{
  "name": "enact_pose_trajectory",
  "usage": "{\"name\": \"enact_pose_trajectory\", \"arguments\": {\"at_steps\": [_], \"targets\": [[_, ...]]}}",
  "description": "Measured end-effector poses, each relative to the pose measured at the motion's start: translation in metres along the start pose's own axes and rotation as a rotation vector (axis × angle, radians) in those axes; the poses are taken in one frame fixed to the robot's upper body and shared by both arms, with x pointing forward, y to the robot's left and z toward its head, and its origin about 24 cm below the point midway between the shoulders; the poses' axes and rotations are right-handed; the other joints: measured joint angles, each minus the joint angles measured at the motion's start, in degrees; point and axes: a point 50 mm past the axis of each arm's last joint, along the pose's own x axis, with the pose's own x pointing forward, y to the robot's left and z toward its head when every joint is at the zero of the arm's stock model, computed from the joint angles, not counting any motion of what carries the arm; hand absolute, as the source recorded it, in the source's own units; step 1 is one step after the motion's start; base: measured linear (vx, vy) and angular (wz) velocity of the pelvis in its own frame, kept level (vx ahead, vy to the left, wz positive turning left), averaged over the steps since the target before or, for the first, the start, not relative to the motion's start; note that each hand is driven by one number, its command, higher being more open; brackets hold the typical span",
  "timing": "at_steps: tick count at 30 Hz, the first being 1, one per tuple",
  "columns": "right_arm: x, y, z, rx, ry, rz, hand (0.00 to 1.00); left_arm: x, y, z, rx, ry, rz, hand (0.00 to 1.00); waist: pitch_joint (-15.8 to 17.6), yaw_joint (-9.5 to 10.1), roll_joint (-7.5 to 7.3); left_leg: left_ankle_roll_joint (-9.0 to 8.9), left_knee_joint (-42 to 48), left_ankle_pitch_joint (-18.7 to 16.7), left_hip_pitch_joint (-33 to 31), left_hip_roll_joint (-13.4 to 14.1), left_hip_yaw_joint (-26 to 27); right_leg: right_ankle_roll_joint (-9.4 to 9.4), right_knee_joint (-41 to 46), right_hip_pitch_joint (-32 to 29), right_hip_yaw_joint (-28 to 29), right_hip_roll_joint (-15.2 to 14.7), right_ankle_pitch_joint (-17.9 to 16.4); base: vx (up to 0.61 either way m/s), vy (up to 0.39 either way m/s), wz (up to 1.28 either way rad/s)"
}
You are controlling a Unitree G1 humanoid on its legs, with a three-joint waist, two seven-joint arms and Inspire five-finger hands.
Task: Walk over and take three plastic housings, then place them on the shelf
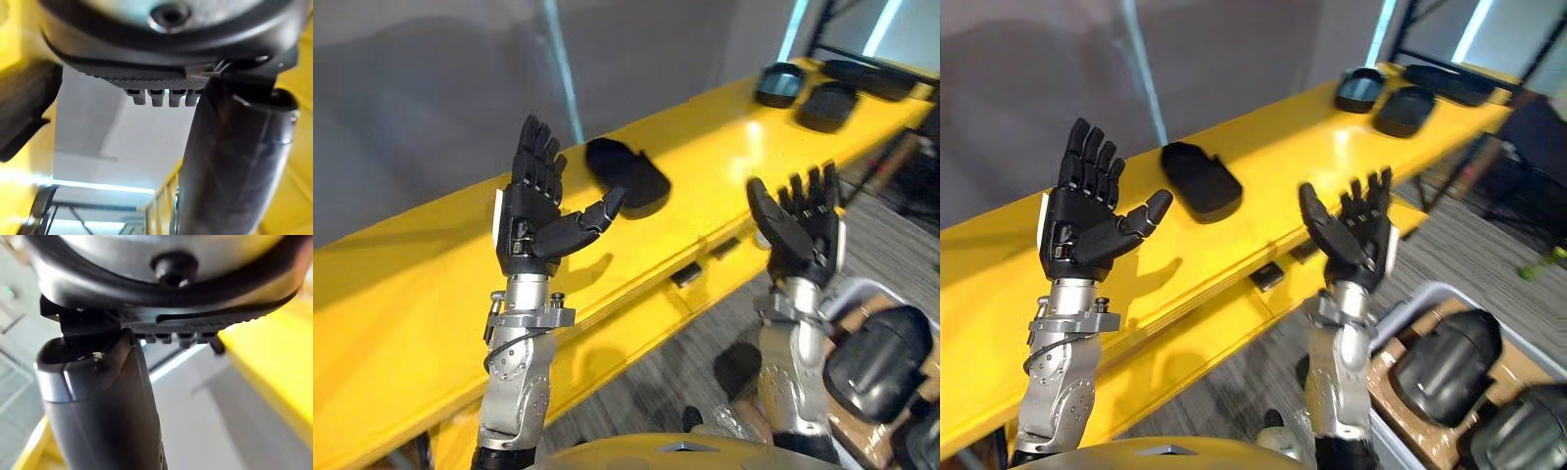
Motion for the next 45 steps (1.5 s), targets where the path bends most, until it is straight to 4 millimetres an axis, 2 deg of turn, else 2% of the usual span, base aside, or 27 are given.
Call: {"name": "enact_pose_trajectory", "arguments": {"at_steps": [4,6,10,11,12,16,18,19,21,25,27,29,30,31,32,33,34,35,36,38,39,40,41,42,43,44,45], "targets": [[-0.016,-0.026,0.02,-0.007,-0.043,-0.107,1.0,0.001,-0.006,-0.002,-0.137,-0.005,0.009,1.0,2.32,-3.91,-0.35,-0.88,1.93,-1.82,0.06,1.18,4.29,0.21,-1.03,-1.55,3.66,1.29,0.75,0.03,-0.039,-0.66],[-0.019,-0.027,0.027,-0.021,-0.069,-0.108,1.0,0.002,-0.011,-0.008,-0.177,0.01,0.02,1.0,3.04,-5.39,0.1,-1.16,2.38,-2.23,-0.26,2.0,4.59,0.13,-1.05,-1.88,3.75,1.74,0.7,0.01,-0.037,-0.19],[-0.018,-0.021,0.033,-0.032,-0.096,-0.043,1.0,0.007,-0.019,-0.008,-0.203,0.001,0.017,1.0,4.53,-5.69,0.94,-0.75,6.68,-3.77,-3.58,3.15,3.11,-0.18,-0.59,-3.51,3.38,2.47,0.88,0.03,-0.038,0.02],[-0.012,-0.014,0.034,-0.017,-0.105,0.001,1.0,0.01,-0.015,-0.005,-0.194,-0.022,0.047,1.0,5.66,-4.93,1.07,1.93,11.41,-5.89,-6.2,3.3,-2.65,-0.25,0.31,-4.29,4.3,2.61,0.91,-0.01,-0.007,-0.19],[-0.007,-0.008,0.035,-0.01,-0.114,0.04,1.0,0.011,-0.01,-0.004,-0.185,-0.028,0.079,1.0,6.07,-4.05,1.48,3.1,14.56,-7.7,-7.79,3.19,-7.09,-0.4,0.33,-4.48,5.49,2.68,1.01,-0.01,0.041,-0.42],[0.015,0.016,0.032,-0.014,-0.12,0.194,1.0,0.001,0.017,0.001,-0.124,-0.035,0.215,1.0,8.1,0.08,4.15,3.65,21.17,-16.03,-8.54,1.38,-21.78,0.05,2.47,-5.05,10.42,4.24,0.68,-0.03,0.182,-0.69],[0.014,0.017,0.027,0.0,-0.096,0.173,1.0,0.0,0.02,0.005,-0.113,-0.055,0.208,1.0,8.52,1.02,3.55,2.36,21.13,-17.69,-8.79,0.42,-22.66,0.94,4.23,-6.24,10.66,3.72,0.01,-0.07,0.201,-0.1],[0.011,0.018,0.019,0.017,-0.054,0.149,1.0,0.0,0.02,0.007,-0.109,-0.07,0.193,1.0,9.29,1.66,2.32,2.49,21.7,-17.74,-8.78,-0.76,-22.74,1.33,5.5,-6.47,10.63,2.71,-0.52,-0.08,0.183,0.06],[0.001,0.019,0.008,0.043,0.01,0.121,1.0,0.0,0.019,0.007,-0.109,-0.07,0.168,1.0,9.8,1.9,1.45,2.95,22.55,-17.96,-8.55,-2.39,-23.27,1.93,7.91,-6.57,10.4,1.34,-1.86,-0.06,0.14,0.14],[-0.023,0.022,-0.014,0.091,0.148,0.077,1.0,-0.007,0.009,0.016,-0.153,-0.088,0.072,1.0,10.1,1.98,0.87,4.67,24.93,-19.19,-7.14,-4.43,-21.96,2.57,10.97,-6.82,10.3,-0.19,-1.94,-0.05,0.147,-0.15],[-0.026,0.024,-0.016,0.099,0.157,0.077,1.0,-0.01,0.007,0.017,-0.159,-0.085,0.047,1.0,10.18,2.13,0.69,4.93,25.73,-19.79,-6.74,-4.44,-20.59,2.59,10.68,-6.72,10.01,-0.22,-1.07,-0.05,0.078,-0.54],[-0.025,0.032,-0.017,0.119,0.158,0.113,1.0,-0.015,0.007,0.015,-0.157,-0.063,0.033,1.0,10.66,3.04,-0.06,5.6,26.18,-20.2,-5.69,-4.31,-16.95,1.7,8.92,-6.63,6.23,-0.27,2.67,-0.12,0.067,-0.87],[-0.02,0.037,-0.016,0.135,0.142,0.149,1.0,-0.014,0.008,0.015,-0.157,-0.053,0.028,1.0,10.8,3.1,-0.39,6.39,26.21,-19.67,-6.33,-4.04,-15.24,1.42,6.56,-7.44,4.78,0.28,7.86,-0.17,0.039,-0.71],[-0.017,0.039,-0.016,0.143,0.133,0.166,1.0,-0.014,0.009,0.015,-0.163,-0.052,0.025,1.0,10.63,3.39,-0.24,6.86,25.82,-18.99,-7.01,-2.87,-14.01,2.19,3.59,-7.59,4.17,0.68,11.77,-0.3,0.02,-0.75],[-0.011,0.045,-0.015,0.152,0.109,0.193,1.0,-0.012,0.011,0.014,-0.173,-0.053,0.016,1.0,10.99,3.61,0.07,6.91,25.45,-17.75,-8.05,-1.77,-12.81,-0.17,9.19,-9.7,0.06,0.48,8.4,-0.25,0.004,-0.4],[-0.006,0.048,-0.018,0.147,0.101,0.201,1.0,-0.011,0.013,0.01,-0.193,-0.029,0.01,1.0,10.88,3.79,0.08,6.84,24.33,-16.16,-8.06,-1.22,-12.67,-2.79,21.31,-11.61,-3.71,-0.68,-1.14,-0.25,-0.019,-0.25],[-0.003,0.05,-0.022,0.142,0.106,0.208,1.0,-0.011,0.014,0.008,-0.201,-0.016,0.012,1.0,10.9,3.76,0.15,6.65,23.73,-15.36,-7.84,-0.86,-12.42,-2.88,25.79,-11.92,-5.31,-1.69,-4.18,-0.15,-0.057,-0.1],[0.002,0.057,-0.03,0.125,0.123,0.232,1.0,-0.012,0.018,0.006,-0.211,-0.004,0.019,1.0,10.82,4.33,0.22,6.06,23.34,-14.33,-7.89,0.31,-11.75,-4.45,32.29,-11.53,-7.8,-4.48,-7.73,-0.15,-0.137,-0.38],[0.005,0.065,-0.039,0.115,0.153,0.255,1.0,-0.012,0.021,0.006,-0.218,0.001,0.017,1.0,10.8,5.58,0.48,5.12,23.44,-13.76,-7.98,2.25,-10.68,-5.85,36.48,-10.7,-9.52,-7.81,-9.41,-0.12,-0.177,-0.48],[0.003,0.076,-0.052,0.113,0.205,0.291,1.0,-0.013,0.023,0.004,-0.251,0.006,0.01,1.0,10.67,6.91,0.82,3.58,23.56,-13.0,-8.43,5.06,-9.78,-5.95,38.31,-9.53,-10.12,-12.0,-9.46,-0.09,-0.258,-0.59],[-0.001,0.085,-0.06,0.119,0.241,0.302,1.0,-0.013,0.021,0.004,-0.296,0.009,-0.022,1.0,10.61,7.6,0.83,1.43,23.38,-12.1,-9.37,8.09,-9.69,-5.44,37.87,-8.81,-9.21,-14.99,-8.97,-0.09,-0.364,-0.58],[-0.003,0.087,-0.061,0.108,0.245,0.305,1.0,-0.013,0.02,0.003,-0.314,0.016,-0.034,1.0,10.56,7.78,0.74,0.48,23.3,-11.71,-9.69,9.15,-9.69,-5.34,37.51,-8.78,-8.35,-15.69,-8.63,-0.11,-0.506,-0.52],[-0.005,0.088,-0.062,0.079,0.244,0.309,1.0,-0.013,0.017,0.001,-0.334,0.028,-0.051,1.0,10.24,7.74,0.16,-1.66,23.35,-10.78,-10.0,11.03,-9.68,-4.31,35.8,-8.22,-6.86,-16.34,-7.96,-0.08,-0.52,-0.41],[-0.007,0.086,-0.064,0.021,0.24,0.305,1.0,-0.014,0.014,-0.002,-0.359,0.051,-0.074,1.0,9.87,7.35,-0.33,-4.42,23.18,-9.43,-10.11,13.18,-9.66,-1.66,31.73,-6.94,-5.96,-16.45,-6.41,-0.09,-0.708,-0.34],[-0.011,0.082,-0.066,-0.012,0.253,0.293,1.0,-0.014,0.011,-0.004,-0.361,0.076,-0.099,1.0,8.5,6.62,-2.63,-6.04,22.32,-7.85,-10.14,14.14,-10.09,2.78,25.5,-4.73,-7.21,-16.36,-3.78,-0.07,-0.664,-0.23],[-0.013,0.077,-0.067,-0.035,0.262,0.289,1.0,-0.015,0.009,-0.007,-0.366,0.09,-0.104,1.0,7.58,6.38,-3.48,-5.99,21.54,-7.01,-10.09,14.77,-10.96,7.69,24.68,-3.5,-8.49,-16.14,-8.81,-0.05,-0.738,-0.27],[-0.013,0.063,-0.066,-0.078,0.288,0.282,1.0,-0.017,0.006,-0.016,-0.393,0.125,-0.093,1.0,6.18,5.81,-2.07,-5.68,19.42,-4.11,-10.24,17.29,-13.15,8.93,23.99,-3.27,-11.08,-13.38,-15.07,-0.04,-0.726,-0.08]]}}
